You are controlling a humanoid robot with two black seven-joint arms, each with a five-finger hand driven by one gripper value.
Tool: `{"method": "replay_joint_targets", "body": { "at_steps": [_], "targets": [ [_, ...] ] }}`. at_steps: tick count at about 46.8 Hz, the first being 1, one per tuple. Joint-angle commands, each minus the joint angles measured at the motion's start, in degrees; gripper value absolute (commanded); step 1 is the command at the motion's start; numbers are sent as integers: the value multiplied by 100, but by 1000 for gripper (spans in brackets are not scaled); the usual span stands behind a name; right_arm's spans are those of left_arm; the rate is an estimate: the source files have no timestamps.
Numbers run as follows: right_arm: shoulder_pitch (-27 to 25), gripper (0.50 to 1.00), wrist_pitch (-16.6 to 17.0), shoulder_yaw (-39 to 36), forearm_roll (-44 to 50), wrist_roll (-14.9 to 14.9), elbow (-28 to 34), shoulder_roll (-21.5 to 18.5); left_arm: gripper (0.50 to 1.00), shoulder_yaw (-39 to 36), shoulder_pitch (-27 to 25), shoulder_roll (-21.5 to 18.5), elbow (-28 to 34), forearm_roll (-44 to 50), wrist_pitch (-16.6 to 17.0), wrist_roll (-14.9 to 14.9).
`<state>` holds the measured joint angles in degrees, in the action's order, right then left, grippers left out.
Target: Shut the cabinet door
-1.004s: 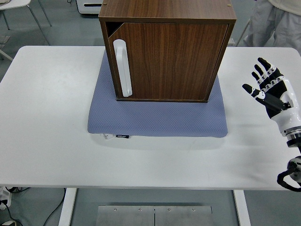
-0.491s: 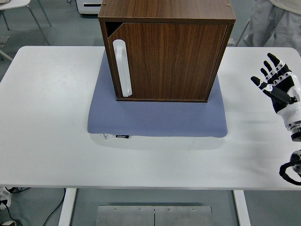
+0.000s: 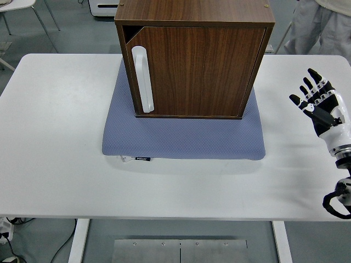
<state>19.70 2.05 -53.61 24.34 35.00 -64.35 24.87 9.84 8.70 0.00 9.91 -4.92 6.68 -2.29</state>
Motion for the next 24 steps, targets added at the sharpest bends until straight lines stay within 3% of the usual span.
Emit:
{"method": "replay_joint_targets", "body": {
  "at_steps": [1, 24],
  "targets": [
    [-10, 1000, 14, -1, 0, 0, 1, 0, 1000, 0, 0, 0, 2, 0, 0, 0],
    [-150, 1000, 137, 87, 9, 0, -34, 62, 1000, 0, 0, 0, -7, 0, 0, 0]
  ]
}}
